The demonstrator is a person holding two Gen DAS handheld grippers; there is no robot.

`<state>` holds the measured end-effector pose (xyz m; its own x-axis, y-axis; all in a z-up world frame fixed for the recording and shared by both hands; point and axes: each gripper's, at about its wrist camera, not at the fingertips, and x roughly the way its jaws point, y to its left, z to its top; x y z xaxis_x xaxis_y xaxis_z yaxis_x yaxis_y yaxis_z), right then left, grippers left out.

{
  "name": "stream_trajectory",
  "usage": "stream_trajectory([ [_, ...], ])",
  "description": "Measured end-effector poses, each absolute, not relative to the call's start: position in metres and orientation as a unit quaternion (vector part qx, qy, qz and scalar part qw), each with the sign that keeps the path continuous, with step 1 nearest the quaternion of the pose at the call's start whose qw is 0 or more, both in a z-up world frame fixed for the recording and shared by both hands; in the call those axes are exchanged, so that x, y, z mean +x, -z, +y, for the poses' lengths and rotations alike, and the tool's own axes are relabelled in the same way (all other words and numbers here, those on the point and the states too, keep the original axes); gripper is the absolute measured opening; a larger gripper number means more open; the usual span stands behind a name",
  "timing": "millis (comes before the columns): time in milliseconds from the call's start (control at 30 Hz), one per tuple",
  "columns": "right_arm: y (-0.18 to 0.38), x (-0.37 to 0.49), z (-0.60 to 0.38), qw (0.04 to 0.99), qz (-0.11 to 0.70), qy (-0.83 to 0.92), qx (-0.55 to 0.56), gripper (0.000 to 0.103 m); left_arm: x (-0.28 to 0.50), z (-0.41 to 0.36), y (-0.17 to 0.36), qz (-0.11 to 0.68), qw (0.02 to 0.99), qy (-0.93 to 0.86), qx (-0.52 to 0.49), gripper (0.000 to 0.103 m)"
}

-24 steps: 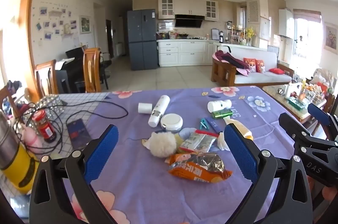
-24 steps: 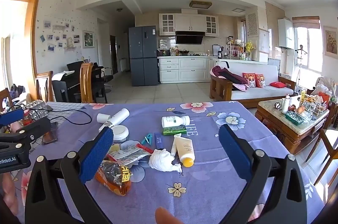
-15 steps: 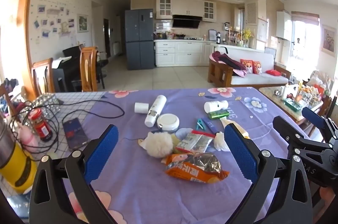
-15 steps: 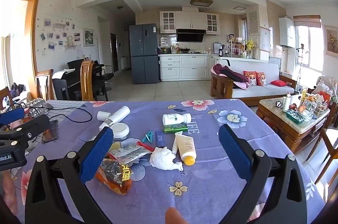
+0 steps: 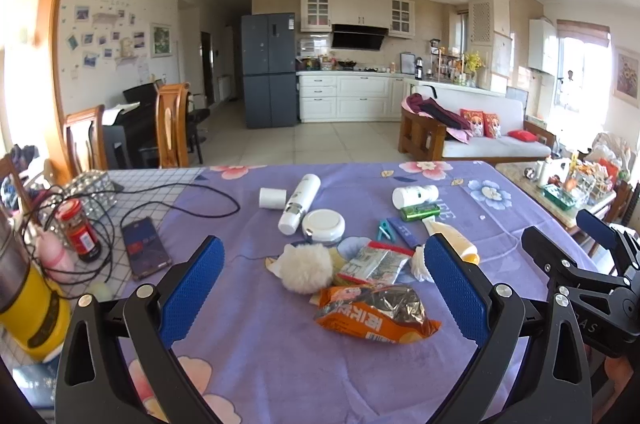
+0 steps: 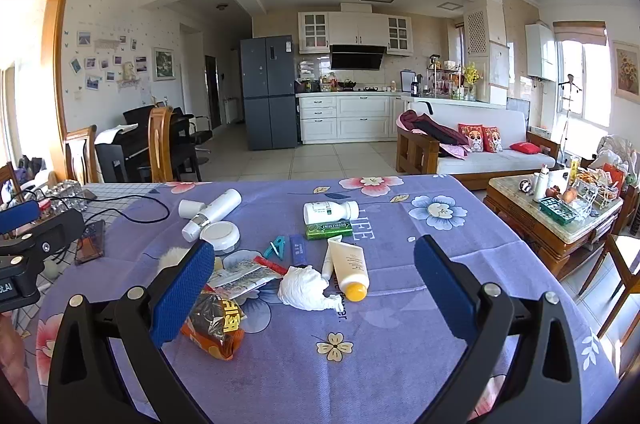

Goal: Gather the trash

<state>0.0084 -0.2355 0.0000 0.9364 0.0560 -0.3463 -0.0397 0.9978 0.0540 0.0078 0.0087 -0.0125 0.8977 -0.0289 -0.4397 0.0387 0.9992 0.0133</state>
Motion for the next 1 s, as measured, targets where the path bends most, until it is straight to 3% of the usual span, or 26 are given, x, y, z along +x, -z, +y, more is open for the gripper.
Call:
stream_trajectory([
  [1000,0.0017,0.0035,-0.2273,0.986,0.162,-0.042,0.003,0.099,0.0117,0.0116,0.0155,0.231,0.973,0.011,0.009,0.099],
])
